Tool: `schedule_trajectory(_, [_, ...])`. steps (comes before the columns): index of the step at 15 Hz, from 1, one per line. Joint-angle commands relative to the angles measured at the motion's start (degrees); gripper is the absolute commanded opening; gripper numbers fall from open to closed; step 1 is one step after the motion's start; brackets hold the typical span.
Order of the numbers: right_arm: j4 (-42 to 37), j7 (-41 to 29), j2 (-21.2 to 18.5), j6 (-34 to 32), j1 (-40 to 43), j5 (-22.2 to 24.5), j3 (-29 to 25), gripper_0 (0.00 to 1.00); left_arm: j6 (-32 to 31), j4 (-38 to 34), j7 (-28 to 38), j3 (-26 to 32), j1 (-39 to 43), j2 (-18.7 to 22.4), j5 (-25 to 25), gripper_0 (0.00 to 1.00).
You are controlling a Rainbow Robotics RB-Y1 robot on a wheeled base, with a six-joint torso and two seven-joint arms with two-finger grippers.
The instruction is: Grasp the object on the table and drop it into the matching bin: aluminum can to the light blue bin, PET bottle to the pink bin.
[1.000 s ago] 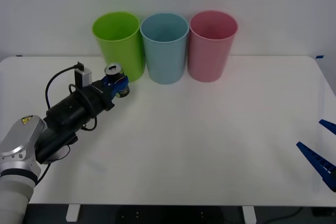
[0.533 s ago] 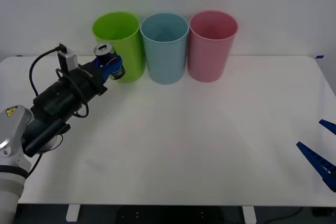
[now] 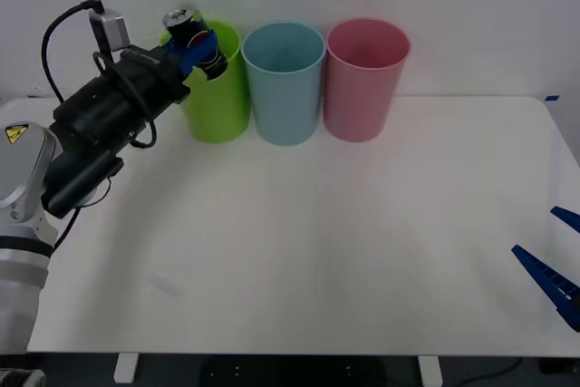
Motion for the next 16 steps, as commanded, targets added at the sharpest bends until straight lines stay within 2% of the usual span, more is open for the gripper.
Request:
schedule_trajectory(1, [0.00,0.00,0.00,0.00,0.00,0.00,0.00,1.00,2.53,0.43,6.26,-0.64,-3.37,-0.09,-4.37,0.00])
schedule_trajectory(2, [0.00,0.00,0.00,0.00,0.00,0.00,0.00,1.00,3.33,1.75,7.93,-1.35,-5.30,0.00,-5.60,0.00])
schedule_trajectory(10, [0.00,0.00,0.00,0.00,0.00,0.00,0.00,1.00,7.63,21.44,7.05,-7.15,-21.03,-0.09,-6.83,0.00])
schedule_trajectory(16, [0.00,0.00,0.00,0.00,0.00,0.00,0.00,1.00,13.96,35.33,4.32,-8.64,-31.49,-4.49,-9.03,0.00])
